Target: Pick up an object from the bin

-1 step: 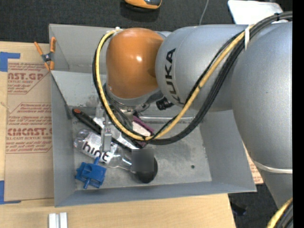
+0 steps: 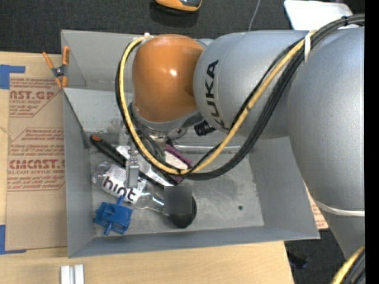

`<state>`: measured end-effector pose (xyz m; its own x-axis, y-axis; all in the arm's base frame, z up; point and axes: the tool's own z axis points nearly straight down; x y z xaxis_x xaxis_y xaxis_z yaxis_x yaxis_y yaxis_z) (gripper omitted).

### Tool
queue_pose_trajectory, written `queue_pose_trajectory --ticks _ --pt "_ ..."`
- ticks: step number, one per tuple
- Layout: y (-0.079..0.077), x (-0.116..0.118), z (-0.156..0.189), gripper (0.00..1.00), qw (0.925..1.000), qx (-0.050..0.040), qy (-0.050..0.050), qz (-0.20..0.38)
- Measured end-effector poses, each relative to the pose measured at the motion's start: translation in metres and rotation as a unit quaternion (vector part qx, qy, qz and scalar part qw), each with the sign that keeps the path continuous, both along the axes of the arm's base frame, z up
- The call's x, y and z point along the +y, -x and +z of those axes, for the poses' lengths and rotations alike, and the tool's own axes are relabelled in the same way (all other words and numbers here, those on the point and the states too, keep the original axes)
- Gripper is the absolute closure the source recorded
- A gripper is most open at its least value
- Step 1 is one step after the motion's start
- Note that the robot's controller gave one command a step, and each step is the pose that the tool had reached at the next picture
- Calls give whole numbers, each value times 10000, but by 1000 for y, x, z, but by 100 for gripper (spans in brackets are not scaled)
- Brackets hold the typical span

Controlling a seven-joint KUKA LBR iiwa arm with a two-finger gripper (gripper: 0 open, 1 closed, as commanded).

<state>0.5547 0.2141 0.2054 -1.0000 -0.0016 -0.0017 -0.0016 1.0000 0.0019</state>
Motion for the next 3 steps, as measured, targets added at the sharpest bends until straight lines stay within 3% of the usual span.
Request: queue_pose_trajectory --ticks 1,2,3 --pt "6 9 -35 0 9994 -5 -1 332" --pt "-1 27 -76 100 9988 -44 -18 490" --pt "-1 27 -76 100 9988 -43 -18 489"
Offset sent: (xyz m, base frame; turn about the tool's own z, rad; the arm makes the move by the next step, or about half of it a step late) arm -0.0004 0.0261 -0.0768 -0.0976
